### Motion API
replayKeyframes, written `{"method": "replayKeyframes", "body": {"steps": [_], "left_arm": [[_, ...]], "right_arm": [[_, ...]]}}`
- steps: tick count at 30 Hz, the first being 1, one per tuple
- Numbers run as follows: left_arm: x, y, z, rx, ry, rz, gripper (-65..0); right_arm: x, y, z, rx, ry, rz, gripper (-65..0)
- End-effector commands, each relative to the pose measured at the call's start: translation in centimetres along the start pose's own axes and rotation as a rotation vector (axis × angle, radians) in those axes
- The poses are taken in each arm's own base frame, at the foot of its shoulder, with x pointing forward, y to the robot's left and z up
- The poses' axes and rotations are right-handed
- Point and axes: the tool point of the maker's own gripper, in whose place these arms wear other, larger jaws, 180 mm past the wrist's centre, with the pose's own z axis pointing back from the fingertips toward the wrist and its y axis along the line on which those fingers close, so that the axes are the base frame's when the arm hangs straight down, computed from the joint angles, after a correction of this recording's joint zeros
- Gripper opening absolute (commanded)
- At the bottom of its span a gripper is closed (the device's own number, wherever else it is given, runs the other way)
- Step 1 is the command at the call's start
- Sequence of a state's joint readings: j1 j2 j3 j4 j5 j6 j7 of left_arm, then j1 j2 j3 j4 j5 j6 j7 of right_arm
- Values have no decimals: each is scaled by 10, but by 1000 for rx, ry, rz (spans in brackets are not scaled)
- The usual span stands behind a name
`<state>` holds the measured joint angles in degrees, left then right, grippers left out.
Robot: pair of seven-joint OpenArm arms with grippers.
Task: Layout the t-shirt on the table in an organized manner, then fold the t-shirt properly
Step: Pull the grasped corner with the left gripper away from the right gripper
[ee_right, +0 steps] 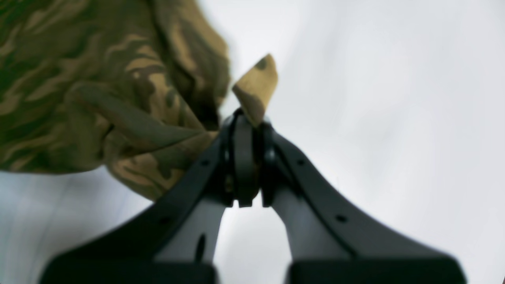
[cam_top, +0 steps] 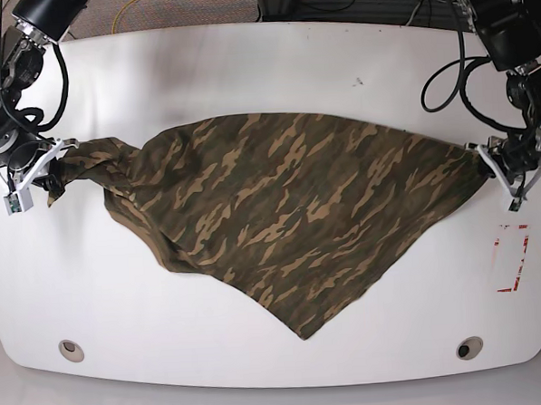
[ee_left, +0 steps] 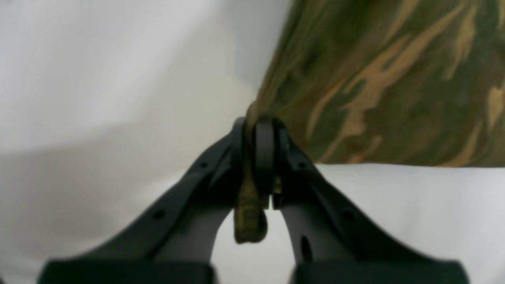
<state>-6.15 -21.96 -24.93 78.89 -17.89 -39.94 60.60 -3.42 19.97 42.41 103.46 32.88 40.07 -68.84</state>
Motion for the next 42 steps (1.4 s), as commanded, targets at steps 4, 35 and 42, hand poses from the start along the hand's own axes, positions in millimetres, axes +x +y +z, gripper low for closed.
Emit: {"method": "replayKeyframes", "body": {"steps": [4, 35, 42], "left_arm": [[-13, 21, 31, 85, -15, -41, -650], [-32, 28, 86, 232, 65, -113, -442], [5, 21, 93, 254, 36, -179, -383]], "right_arm": [[14, -3, 5, -12, -47, 13, -650], [15, -2, 4, -9, -50, 12, -650], [16, -2, 4, -10, -53, 12, -650]]}}
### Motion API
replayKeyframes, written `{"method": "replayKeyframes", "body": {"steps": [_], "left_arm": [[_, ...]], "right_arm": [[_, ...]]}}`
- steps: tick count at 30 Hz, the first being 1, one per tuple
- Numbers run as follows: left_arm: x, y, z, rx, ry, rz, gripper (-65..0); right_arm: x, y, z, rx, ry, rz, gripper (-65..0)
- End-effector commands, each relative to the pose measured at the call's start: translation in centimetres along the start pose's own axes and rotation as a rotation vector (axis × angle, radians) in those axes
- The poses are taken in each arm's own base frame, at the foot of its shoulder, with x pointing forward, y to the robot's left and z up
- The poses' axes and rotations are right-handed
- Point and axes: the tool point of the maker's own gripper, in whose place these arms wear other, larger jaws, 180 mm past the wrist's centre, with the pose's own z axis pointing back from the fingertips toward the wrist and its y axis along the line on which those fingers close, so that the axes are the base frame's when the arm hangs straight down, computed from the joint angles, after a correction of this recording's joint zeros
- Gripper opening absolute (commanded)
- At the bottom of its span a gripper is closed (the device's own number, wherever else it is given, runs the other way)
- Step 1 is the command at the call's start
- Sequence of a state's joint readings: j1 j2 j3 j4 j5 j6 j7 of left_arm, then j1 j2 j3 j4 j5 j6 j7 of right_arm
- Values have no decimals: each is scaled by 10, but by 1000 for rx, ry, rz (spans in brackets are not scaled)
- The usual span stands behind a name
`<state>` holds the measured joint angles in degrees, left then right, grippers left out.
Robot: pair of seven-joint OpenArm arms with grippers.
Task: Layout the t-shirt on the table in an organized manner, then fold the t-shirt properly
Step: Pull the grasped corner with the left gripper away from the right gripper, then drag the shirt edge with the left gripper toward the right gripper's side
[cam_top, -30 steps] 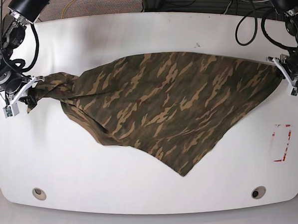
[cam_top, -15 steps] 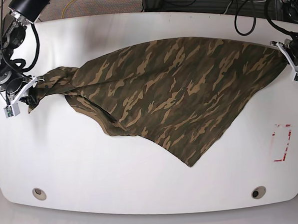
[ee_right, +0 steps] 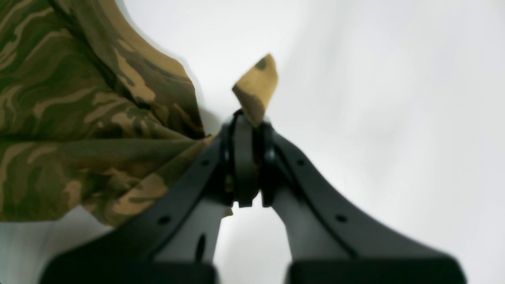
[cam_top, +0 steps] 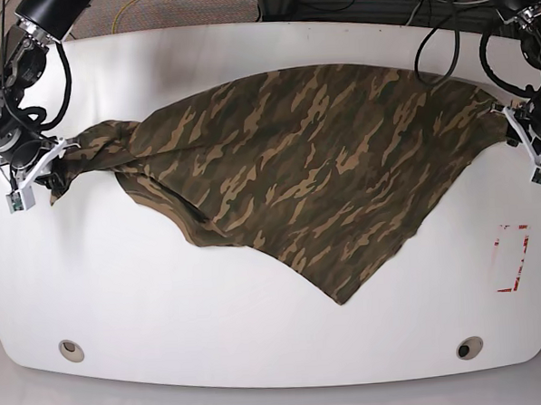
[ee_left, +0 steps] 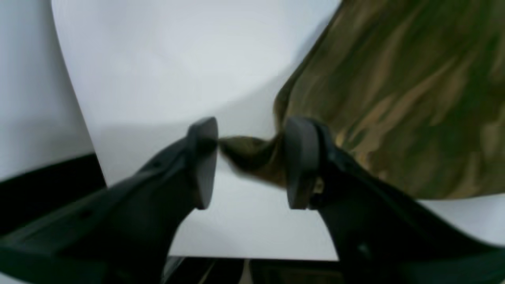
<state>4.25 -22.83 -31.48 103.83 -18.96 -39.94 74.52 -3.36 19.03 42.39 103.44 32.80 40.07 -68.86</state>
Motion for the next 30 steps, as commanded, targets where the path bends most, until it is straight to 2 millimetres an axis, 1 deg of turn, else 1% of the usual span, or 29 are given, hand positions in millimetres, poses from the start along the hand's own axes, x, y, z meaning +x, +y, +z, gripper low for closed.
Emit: {"method": "replayKeyframes", "body": {"steps": [1, 8, 15, 21, 22, 23, 24, 26, 30], "left_arm": [[24, 12, 11, 44, -41, -34, -382], [62, 14, 16, 56, -93, -66, -379], [111, 15, 25, 67, -181, -102, -378], [162, -13, 10, -47, -274, -82, -376], [166, -16, 8, -59, -283, -78, -376], [179, -25, 1, -102, -313, -68, -376], [185, -30, -3, -124, -326, -65, -376], [202, -47, -14, -190, -365, -54, -376], [223, -68, -38, -288, -391, -9, -376]], "right_arm": [[18, -6, 7, -19, -52, 24, -650], [18, -6, 7, -19, -52, 24, -650], [18, -6, 7, -19, -52, 24, -650], [18, -6, 7, -19, -52, 24, -650], [18, -6, 7, -19, -52, 24, -650], [18, -6, 7, -19, -52, 24, -650], [18, -6, 6, -18, -52, 23, -650], [18, -6, 6, -18, -53, 23, -650], [18, -6, 6, -18, -53, 23, -650]]}}
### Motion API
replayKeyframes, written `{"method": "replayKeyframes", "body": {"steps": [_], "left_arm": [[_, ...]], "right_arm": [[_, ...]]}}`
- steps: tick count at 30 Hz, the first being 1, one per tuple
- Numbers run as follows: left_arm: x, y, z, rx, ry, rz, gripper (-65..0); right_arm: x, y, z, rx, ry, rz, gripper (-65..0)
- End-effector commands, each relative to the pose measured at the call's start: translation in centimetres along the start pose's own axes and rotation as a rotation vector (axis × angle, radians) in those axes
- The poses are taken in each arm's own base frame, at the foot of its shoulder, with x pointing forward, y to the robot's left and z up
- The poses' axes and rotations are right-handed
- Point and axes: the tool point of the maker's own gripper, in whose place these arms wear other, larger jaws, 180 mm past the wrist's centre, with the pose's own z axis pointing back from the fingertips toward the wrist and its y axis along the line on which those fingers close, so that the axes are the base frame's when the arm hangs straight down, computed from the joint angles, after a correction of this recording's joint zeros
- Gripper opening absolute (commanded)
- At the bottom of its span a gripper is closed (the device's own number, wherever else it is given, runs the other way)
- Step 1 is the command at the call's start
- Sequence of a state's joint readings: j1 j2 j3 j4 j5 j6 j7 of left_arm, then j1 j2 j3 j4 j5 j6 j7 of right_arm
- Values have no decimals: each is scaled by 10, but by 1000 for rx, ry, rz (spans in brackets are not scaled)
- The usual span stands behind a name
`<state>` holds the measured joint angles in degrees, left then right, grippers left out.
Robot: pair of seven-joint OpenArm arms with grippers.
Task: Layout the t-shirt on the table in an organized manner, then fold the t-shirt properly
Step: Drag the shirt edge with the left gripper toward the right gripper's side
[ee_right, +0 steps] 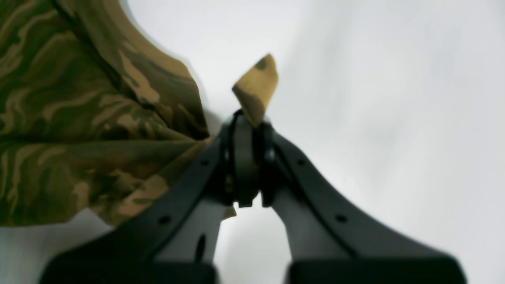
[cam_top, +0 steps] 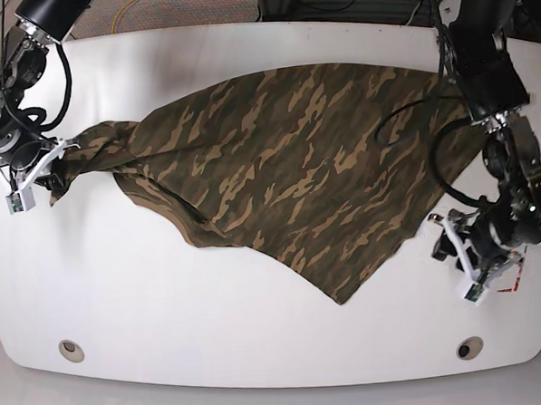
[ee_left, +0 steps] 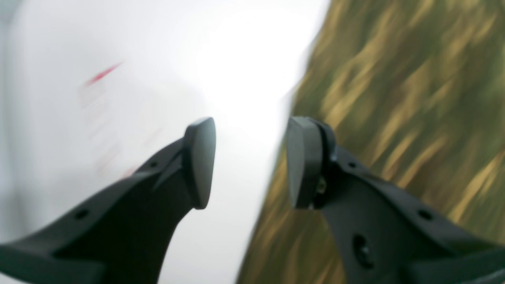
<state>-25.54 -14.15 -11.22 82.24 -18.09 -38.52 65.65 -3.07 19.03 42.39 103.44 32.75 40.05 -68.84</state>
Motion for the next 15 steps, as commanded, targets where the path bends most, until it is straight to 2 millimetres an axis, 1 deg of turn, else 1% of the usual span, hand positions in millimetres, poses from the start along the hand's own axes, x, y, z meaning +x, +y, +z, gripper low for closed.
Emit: {"method": "replayKeyframes", "body": {"steps": [1, 5, 6, 9, 12, 13, 15], "left_arm": [[20, 7, -10, -18, -57, 37, -376], [25, 7, -40, -68, -75, 128, -376], [26, 7, -45, -77, -79, 140, -376], [22, 3, -63, -116, -73, 187, -375], [26, -3, -68, -139, -102, 169, -344], [25, -4, -69, -138, -98, 168, -336], [15, -2, -74, -118, -67, 189, -308]], "right_arm": [[16, -6, 6, -17, -48, 23, -650], [16, -6, 6, -17, -48, 23, -650], [16, -6, 6, -17, -48, 23, -650], [16, -6, 6, -17, -48, 23, -650], [16, -6, 6, -17, -48, 23, -650], [16, -5, 6, -16, -49, 23, -650], [16, -6, 7, -18, -47, 22, -650]]}}
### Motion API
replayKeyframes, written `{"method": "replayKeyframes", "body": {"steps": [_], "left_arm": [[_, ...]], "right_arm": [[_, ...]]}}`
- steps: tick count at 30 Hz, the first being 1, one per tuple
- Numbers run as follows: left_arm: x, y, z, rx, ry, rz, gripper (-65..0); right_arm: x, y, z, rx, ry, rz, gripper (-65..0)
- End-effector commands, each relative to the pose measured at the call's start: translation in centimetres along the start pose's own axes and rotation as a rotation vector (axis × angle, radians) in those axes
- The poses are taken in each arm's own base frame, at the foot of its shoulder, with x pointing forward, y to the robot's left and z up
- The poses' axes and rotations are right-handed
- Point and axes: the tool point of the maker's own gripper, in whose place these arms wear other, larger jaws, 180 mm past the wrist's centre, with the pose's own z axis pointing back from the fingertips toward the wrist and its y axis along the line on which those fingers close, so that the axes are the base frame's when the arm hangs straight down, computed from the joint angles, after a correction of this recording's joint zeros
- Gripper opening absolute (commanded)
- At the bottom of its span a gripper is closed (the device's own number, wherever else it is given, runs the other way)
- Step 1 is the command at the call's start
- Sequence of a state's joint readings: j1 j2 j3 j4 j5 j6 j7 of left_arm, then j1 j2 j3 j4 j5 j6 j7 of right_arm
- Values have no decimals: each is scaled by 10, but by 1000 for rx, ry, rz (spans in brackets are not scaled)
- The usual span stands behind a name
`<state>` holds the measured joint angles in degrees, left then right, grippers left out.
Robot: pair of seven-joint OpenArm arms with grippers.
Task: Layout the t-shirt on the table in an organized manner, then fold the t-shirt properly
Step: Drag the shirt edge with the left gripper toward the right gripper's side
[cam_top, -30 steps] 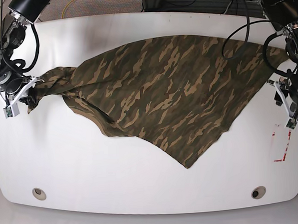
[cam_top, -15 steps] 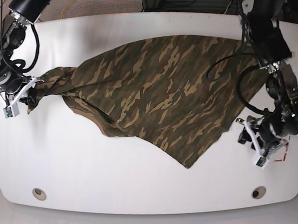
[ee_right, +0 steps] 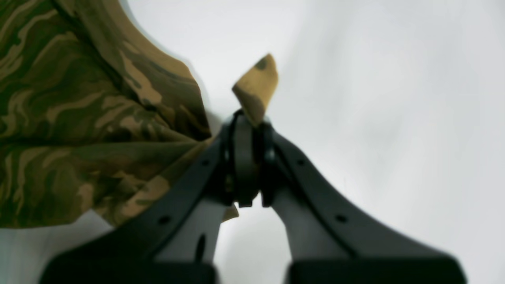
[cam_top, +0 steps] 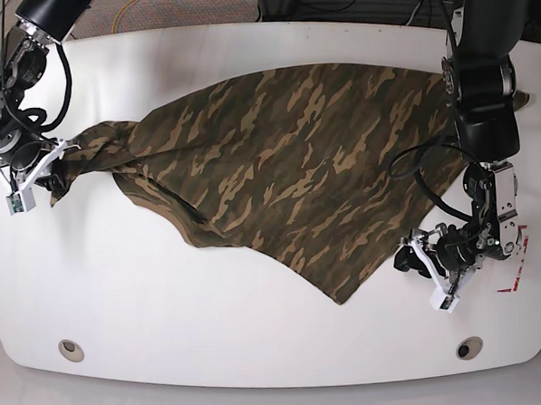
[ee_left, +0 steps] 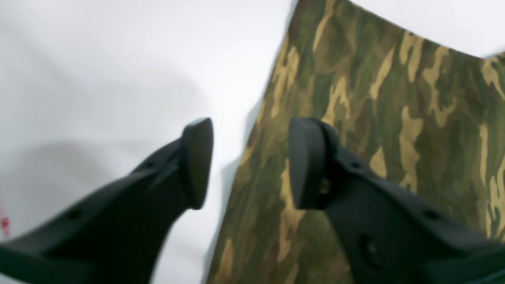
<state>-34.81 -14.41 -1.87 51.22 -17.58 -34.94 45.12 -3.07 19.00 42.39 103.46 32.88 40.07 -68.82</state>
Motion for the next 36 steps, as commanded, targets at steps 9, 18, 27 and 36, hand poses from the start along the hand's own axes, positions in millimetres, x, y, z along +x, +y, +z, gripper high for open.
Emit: {"method": "replayKeyframes", "body": {"steps": [9, 18, 27, 36], "left_arm": [[0, 13, -11, 18, -55, 82, -279], [-29, 16, -26, 3, -43, 174, -268], [-48, 4, -36, -18, 15, 156, -268], [-64, -32, -49, -83, 74, 133, -271]], "right_arm": [[16, -6, 7, -18, -47, 22, -650], [16, -6, 7, -18, -47, 22, -650], [15, -7, 7, -20, -48, 20, -650], [15, -7, 7, -20, -48, 20, -650]]}}
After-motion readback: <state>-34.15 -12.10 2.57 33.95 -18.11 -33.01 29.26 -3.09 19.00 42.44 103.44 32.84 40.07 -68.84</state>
